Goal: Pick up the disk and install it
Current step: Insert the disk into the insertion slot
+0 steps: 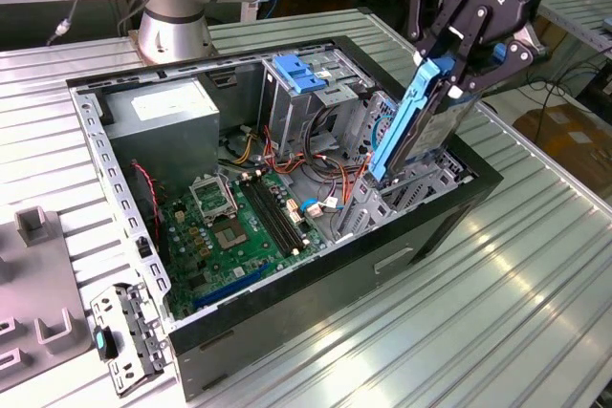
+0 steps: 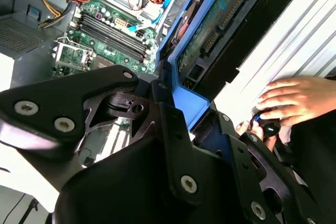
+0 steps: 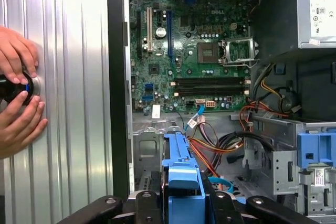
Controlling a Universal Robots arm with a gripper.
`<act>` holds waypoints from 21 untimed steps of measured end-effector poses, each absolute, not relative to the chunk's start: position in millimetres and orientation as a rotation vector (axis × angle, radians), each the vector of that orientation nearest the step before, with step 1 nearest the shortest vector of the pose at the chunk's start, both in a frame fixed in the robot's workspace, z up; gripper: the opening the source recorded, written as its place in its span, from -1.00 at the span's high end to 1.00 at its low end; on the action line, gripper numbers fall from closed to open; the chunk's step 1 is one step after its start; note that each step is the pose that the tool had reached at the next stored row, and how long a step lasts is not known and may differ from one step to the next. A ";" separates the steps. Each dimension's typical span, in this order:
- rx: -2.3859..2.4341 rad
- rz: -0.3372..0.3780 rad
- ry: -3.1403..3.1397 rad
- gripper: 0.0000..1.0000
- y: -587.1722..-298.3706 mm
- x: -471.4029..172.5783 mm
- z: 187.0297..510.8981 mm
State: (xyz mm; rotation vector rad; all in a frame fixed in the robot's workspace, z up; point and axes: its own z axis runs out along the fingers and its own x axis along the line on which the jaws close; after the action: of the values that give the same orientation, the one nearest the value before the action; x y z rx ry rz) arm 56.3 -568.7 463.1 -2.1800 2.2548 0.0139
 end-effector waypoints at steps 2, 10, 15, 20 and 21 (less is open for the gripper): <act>-2.180 0.014 2.255 0.25 -568.8 56.8 459.9; -2.180 0.014 2.255 0.25 -568.8 58.8 451.2; -2.180 0.014 2.255 0.25 -567.4 59.6 449.3; -2.180 0.014 2.255 0.25 -566.3 59.6 447.0; -2.180 0.014 2.255 0.25 -566.3 59.6 445.6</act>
State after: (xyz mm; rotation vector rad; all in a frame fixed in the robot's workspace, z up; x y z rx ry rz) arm 59.6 -566.3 445.6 -2.1801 2.2548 0.0140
